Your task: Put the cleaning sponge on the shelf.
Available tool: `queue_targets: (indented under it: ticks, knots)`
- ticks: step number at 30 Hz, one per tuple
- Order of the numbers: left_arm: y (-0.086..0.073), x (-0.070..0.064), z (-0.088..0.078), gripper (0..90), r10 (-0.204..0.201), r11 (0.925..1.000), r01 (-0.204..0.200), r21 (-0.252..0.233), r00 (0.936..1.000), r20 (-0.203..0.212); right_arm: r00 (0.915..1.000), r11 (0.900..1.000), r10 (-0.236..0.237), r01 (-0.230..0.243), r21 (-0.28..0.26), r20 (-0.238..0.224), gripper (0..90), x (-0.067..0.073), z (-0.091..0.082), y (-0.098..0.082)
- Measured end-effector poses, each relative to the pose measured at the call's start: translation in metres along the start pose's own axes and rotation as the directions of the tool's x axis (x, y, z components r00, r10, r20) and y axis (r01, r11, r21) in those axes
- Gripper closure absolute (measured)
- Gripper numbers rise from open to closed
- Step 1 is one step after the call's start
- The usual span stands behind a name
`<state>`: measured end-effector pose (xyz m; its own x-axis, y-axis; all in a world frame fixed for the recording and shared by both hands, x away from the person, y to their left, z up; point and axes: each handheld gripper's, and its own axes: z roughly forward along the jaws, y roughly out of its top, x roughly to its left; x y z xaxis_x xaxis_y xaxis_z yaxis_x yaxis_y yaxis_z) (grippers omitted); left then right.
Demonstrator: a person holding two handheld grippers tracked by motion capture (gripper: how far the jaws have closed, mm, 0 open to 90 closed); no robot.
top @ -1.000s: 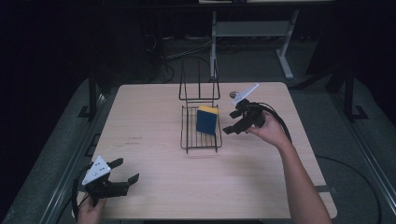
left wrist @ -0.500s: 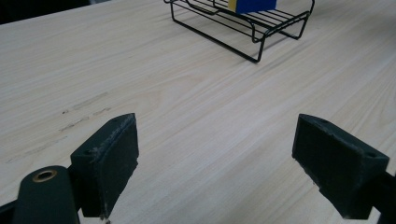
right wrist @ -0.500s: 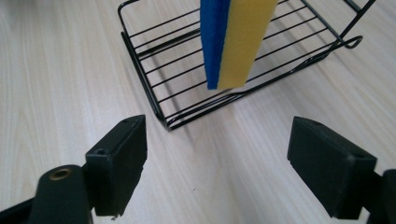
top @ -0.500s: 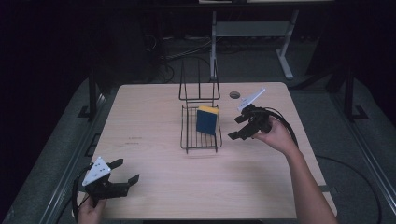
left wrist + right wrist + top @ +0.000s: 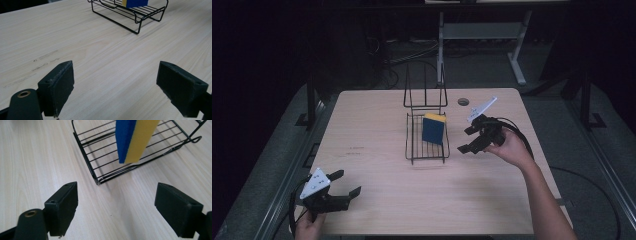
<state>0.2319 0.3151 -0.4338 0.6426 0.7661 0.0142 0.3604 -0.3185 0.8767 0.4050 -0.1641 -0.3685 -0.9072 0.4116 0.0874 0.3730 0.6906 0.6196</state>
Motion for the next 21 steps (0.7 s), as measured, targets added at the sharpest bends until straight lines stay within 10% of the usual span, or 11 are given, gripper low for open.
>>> queue_targets:
  ticks: [21]
  knots:
    - [0.001, -0.001, 0.001, 14.1, 0.004, 1.0000, -0.004, 0.003, 1.0000, 0.002, 0.9991, 0.999, 0.040, -0.040, -0.001, -0.012, 18.3, 0.008, -0.003, -0.035]
